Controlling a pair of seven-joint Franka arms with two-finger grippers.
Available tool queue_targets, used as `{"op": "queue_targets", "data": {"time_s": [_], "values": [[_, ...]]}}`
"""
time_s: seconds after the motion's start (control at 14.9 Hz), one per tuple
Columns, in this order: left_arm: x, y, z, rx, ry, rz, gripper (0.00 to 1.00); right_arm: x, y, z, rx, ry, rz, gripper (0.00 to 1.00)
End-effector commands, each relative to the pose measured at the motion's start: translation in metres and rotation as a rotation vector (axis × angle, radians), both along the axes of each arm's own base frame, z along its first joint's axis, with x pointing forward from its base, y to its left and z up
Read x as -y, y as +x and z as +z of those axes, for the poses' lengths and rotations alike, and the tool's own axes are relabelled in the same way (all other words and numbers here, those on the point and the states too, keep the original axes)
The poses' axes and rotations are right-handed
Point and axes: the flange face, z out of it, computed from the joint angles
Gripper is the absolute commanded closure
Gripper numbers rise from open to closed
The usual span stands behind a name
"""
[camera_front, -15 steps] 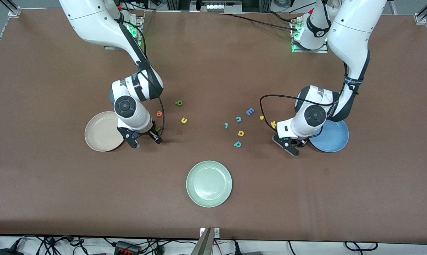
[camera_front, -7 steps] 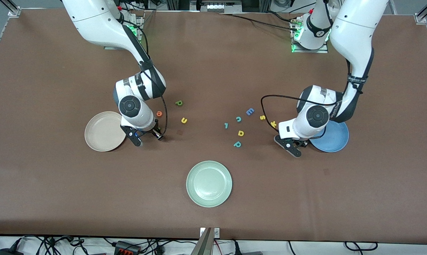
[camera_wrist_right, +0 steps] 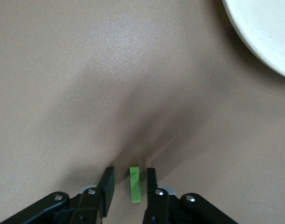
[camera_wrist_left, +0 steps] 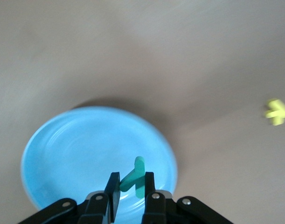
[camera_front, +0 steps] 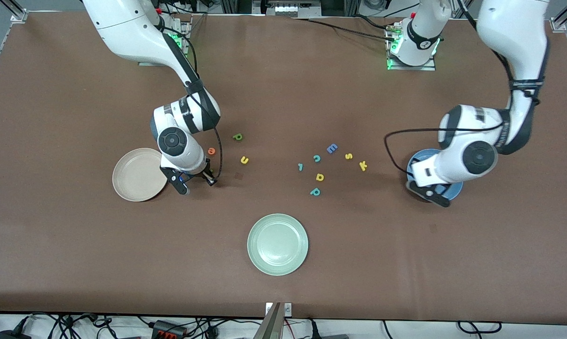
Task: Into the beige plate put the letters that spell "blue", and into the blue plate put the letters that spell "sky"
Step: 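Place the y on the blue plate while the right gripper grasps the stick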
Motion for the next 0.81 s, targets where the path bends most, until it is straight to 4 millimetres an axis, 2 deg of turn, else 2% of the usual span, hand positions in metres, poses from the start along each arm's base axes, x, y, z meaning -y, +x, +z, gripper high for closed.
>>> {"op": "queue_targets", "data": {"time_s": [0.0, 0.07, 0.13, 0.34, 0.47, 0.61, 0.74], "values": [[-0.012, -0.013, -0.013, -0.036, 0.034, 0.069, 0.73, -0.001, -0.003, 0.0, -0.002, 0.004, -0.003, 0.69], [-0.013, -0.013, -0.016, -0.037, 0.041, 0.1, 0.53, -0.001, -0.003, -0.001, -0.003, 0.004, -0.003, 0.72], [-0.013, -0.013, -0.015, -0.034, 0.041, 0.105, 0.01, -0.001, -0.003, -0.001, -0.003, 0.004, -0.001, 0.74], [0.009, -0.013, -0.006, -0.021, 0.04, 0.099, 0.0, 0.003, 0.004, 0.005, 0.002, 0.01, 0.054, 0.89], [0.025, -0.016, -0.005, -0.016, 0.046, 0.145, 0.0, 0.015, 0.014, 0.017, -0.019, 0.01, 0.094, 0.91], [0.053, -0.02, -0.004, -0.011, 0.049, 0.193, 0.0, 0.04, 0.028, 0.036, -0.084, 0.004, 0.154, 0.91], [0.094, -0.028, -0.003, -0.002, 0.058, 0.291, 0.0, 0.074, 0.035, 0.051, -0.127, 0.014, 0.22, 0.91]]}}
